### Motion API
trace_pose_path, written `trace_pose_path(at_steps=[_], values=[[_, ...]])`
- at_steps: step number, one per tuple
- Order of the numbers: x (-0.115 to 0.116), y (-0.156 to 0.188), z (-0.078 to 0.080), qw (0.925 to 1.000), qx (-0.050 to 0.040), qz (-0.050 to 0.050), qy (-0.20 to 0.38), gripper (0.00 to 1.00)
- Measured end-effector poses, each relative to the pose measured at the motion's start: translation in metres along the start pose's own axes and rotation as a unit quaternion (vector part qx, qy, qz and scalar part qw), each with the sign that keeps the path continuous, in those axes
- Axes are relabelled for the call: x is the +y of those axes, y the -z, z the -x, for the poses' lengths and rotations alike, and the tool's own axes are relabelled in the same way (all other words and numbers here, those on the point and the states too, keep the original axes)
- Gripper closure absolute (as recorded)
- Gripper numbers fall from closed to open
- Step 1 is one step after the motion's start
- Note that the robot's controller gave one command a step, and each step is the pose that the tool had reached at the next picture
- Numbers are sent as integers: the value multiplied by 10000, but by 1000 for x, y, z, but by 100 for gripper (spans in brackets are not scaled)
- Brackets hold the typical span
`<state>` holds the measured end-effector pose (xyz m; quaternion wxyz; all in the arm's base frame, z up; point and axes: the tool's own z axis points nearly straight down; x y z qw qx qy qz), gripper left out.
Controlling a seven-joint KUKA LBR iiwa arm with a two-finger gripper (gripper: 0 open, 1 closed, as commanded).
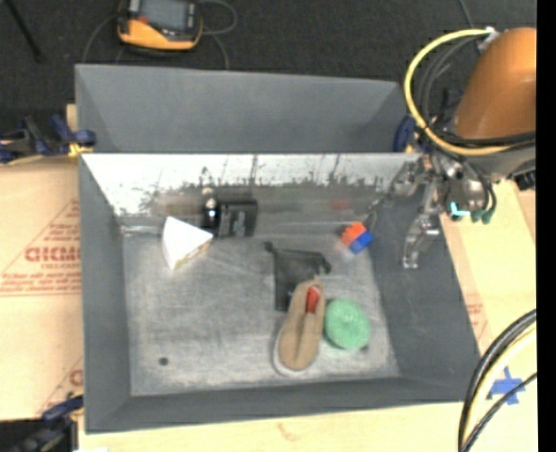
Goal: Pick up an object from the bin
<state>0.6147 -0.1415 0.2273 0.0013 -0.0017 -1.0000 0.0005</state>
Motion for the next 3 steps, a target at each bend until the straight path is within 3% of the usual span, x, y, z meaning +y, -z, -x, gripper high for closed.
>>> trace_pose_path(at_steps=[1, 2, 3], values=[[1, 5, 2, 10000, -40, -8, 20, 100], [1, 5, 2, 10000, -39, -8, 22, 100], [34, -32, -5, 10000, -59, -15, 76, 100]])
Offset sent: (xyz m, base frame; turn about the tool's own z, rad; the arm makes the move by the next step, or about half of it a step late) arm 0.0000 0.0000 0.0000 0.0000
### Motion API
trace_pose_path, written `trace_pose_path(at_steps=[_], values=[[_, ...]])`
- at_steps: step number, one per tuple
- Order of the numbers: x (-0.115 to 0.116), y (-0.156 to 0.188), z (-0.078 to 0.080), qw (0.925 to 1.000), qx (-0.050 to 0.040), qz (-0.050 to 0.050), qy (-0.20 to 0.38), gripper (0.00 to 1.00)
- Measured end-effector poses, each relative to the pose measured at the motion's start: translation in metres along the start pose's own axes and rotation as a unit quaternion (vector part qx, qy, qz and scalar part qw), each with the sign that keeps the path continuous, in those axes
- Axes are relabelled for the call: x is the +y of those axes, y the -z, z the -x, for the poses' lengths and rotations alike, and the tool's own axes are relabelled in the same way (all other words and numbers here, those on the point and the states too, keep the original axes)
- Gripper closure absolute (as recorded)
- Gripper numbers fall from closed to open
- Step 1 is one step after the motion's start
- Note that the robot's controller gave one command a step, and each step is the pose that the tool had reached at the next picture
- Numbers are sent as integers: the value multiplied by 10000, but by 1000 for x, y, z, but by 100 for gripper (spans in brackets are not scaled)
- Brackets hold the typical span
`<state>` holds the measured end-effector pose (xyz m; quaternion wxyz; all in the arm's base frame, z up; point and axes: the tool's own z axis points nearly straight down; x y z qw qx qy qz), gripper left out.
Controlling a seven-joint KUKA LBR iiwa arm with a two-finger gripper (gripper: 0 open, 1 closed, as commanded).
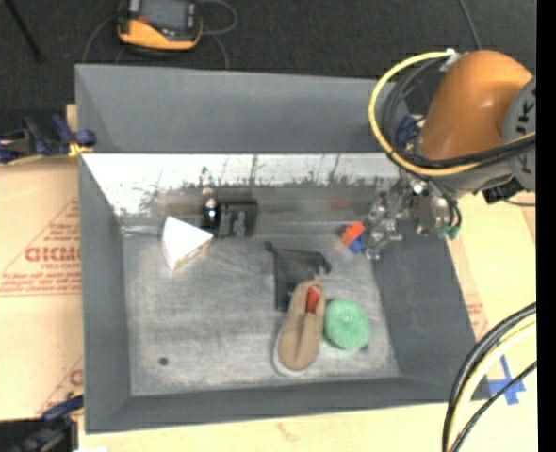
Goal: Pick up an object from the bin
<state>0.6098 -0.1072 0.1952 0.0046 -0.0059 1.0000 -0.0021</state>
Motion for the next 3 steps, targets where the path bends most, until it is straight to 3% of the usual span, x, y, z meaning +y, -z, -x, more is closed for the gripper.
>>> trace_pose_path(at_steps=[1, 2, 3], values=[[31, -31, -4, 10000, 48, 26, 28, 100], [30, -30, -5, 10000, 56, 29, 11, 100], [22, 15, -2, 10000, 17, 17, -48, 100]])
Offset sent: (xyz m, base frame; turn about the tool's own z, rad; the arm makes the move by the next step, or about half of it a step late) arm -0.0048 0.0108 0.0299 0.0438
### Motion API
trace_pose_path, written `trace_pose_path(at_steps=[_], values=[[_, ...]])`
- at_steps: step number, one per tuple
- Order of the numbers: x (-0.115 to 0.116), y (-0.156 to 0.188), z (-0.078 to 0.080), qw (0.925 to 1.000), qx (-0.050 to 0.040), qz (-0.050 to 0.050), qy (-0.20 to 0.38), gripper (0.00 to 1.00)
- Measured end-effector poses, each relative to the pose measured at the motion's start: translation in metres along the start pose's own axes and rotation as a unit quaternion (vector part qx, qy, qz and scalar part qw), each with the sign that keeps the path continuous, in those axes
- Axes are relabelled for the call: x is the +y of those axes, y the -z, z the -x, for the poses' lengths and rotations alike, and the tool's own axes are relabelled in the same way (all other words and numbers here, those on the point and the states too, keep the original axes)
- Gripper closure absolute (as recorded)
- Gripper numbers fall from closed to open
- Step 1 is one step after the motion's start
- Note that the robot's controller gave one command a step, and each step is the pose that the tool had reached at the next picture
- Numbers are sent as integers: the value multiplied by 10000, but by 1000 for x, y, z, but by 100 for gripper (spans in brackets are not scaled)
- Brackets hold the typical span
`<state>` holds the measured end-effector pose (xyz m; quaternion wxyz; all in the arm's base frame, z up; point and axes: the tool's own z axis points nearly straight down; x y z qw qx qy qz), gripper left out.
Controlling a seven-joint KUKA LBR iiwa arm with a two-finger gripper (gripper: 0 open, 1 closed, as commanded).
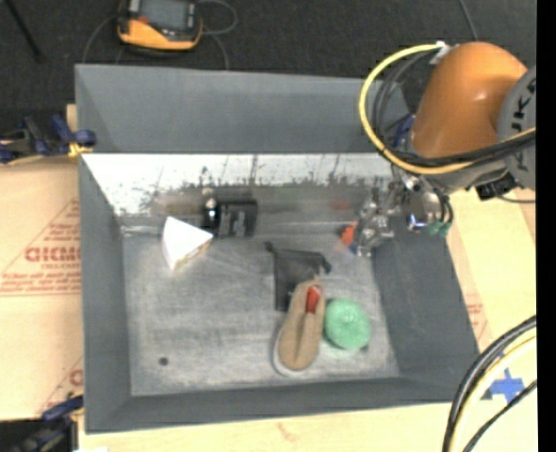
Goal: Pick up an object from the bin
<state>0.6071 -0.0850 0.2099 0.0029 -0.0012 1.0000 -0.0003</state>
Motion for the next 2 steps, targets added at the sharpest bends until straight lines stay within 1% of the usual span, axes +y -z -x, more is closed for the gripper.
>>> trace_pose_path(at_steps=[1, 2], values=[[7, 60, -4, 10000, 25, -2, 84, 100], [5, 51, 5, 9961, -70, -21, 877, 100]])
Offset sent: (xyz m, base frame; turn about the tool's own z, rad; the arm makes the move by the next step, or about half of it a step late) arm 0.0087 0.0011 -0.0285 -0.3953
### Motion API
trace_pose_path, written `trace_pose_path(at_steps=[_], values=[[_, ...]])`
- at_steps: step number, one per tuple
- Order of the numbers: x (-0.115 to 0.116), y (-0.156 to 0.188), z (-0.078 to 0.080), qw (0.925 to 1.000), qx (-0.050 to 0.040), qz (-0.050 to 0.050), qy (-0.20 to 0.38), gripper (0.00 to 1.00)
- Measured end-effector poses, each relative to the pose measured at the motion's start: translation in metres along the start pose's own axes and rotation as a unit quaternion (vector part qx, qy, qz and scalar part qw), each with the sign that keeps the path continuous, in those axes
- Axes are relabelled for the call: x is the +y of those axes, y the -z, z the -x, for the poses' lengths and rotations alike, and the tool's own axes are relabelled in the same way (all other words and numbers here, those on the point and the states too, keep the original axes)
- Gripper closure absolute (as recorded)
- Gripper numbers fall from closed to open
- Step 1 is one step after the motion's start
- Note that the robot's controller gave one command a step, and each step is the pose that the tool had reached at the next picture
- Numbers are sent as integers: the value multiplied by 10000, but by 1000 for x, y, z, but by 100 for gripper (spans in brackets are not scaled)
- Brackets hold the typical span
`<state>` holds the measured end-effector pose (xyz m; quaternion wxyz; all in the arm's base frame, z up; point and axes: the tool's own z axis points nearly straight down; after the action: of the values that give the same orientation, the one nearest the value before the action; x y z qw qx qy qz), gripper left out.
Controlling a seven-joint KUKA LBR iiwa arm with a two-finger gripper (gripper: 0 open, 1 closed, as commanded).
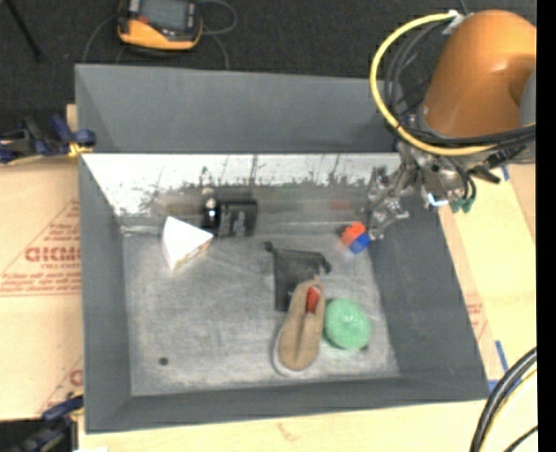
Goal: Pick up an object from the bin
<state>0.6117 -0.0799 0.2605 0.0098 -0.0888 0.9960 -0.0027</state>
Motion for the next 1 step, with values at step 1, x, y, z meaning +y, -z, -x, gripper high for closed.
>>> trace_pose_path(at_steps=[1], values=[[15, -36, 12, 9999, 73, 35, 110, 100]])
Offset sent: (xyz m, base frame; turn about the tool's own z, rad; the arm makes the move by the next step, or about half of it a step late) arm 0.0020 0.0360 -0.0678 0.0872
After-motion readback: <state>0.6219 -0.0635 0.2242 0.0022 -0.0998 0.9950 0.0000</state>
